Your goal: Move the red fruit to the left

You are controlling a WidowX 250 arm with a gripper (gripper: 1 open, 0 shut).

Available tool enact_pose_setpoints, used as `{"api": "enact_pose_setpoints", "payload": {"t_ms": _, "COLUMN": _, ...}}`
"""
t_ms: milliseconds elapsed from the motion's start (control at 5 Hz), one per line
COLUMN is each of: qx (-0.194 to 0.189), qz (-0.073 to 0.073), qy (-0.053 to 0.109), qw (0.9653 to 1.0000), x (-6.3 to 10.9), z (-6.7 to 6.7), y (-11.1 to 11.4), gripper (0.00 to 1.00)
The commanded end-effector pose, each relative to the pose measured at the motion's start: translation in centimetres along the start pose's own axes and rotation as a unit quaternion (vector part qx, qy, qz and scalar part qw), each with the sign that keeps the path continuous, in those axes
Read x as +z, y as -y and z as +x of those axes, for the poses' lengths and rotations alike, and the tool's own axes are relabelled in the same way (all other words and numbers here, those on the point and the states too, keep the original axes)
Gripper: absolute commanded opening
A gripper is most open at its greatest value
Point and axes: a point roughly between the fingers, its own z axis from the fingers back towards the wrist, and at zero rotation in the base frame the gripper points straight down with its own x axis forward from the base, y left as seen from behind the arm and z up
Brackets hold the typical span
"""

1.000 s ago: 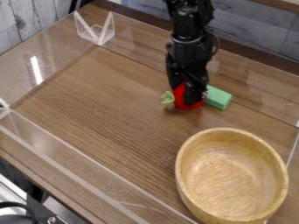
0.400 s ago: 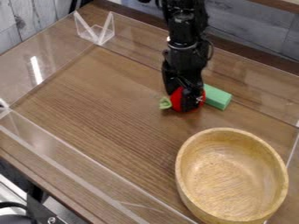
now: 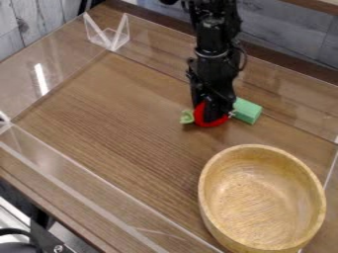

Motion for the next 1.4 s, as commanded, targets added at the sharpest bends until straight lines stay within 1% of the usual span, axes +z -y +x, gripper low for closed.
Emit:
{"api": "enact_pose_setpoints", "payload": {"t_ms": 0, "qx": -0.022, "qz": -0.001, "qy": 0.013, "qw": 0.9997, "x": 0.5, "z": 0.3, "y": 0.3, "gripper": 1.0}}
{"api": "enact_pose_setpoints", "payload": {"t_ms": 200, "qx": -0.037, "qz": -0.006, "qy": 0.014, "qw": 0.9992, "x": 0.6, "z": -0.2, "y": 0.2, "gripper": 1.0}}
{"api": "enact_pose_setpoints", "payload": {"t_ms": 600, "qx": -0.078, "qz": -0.011, "qy": 0.015, "qw": 0.9968, "x": -0.1, "z": 0.5, "y": 0.7, "gripper": 1.0}}
{"api": "enact_pose_setpoints", "payload": {"t_ms": 1000, "qx": -0.023, "qz": -0.009, "qy": 0.015, "qw": 0.9996, "x": 1.4, "z": -0.6, "y": 0.1, "gripper": 1.0}}
{"api": "enact_pose_setpoints", "payload": {"t_ms": 1200, "qx": 0.007, "qz": -0.003, "qy": 0.015, "qw": 0.9999, "x": 1.9, "z": -0.9, "y": -1.5, "gripper": 0.0}}
